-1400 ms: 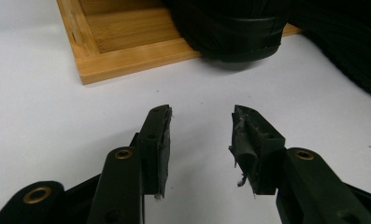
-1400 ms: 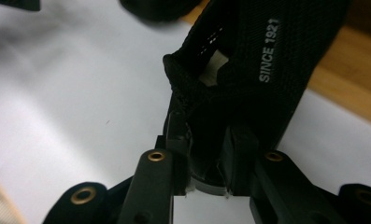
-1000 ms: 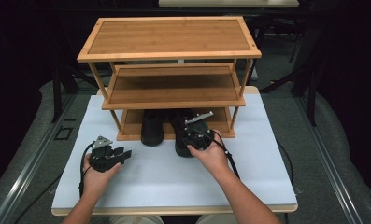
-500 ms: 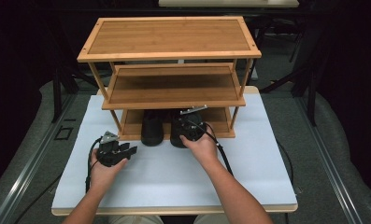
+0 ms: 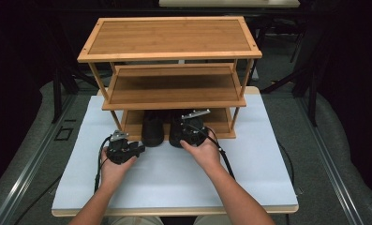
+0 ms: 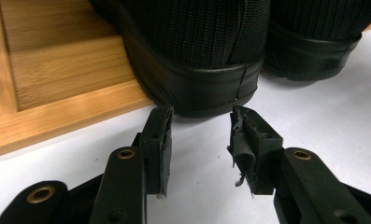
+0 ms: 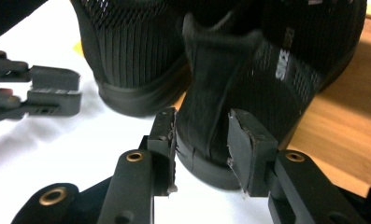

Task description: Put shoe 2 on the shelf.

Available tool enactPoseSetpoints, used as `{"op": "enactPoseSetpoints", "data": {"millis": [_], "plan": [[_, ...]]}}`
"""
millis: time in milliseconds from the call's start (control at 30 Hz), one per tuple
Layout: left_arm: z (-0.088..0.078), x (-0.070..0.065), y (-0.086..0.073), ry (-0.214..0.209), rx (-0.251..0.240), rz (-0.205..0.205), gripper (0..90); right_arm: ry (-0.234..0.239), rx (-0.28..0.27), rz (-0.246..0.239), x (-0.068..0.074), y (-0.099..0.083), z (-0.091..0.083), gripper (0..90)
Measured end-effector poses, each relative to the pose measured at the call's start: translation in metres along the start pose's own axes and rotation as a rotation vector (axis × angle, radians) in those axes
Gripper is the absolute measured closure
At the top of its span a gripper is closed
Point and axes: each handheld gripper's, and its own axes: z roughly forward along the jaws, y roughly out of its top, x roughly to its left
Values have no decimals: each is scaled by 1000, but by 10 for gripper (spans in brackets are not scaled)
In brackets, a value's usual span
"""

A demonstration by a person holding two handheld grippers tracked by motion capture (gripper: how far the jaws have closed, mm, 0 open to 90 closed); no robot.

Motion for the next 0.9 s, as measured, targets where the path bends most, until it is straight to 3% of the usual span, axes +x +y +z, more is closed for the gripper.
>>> {"op": "enactPoseSetpoints", "data": {"millis": [267,500,767,900], "plan": [[15,-9,5,-1,24,12,594,-25,28,-49,4,-17,3,673],[21,-18,13,-2,19,21,595,-3,5,-17,4,-17,7,703],[14,-15,12,1,12,36,591,10,-8,-11,3,-19,3,642],[1,-15,10,-2,9,53,584,0,-12,-39,4,-25,-9,613]]}}
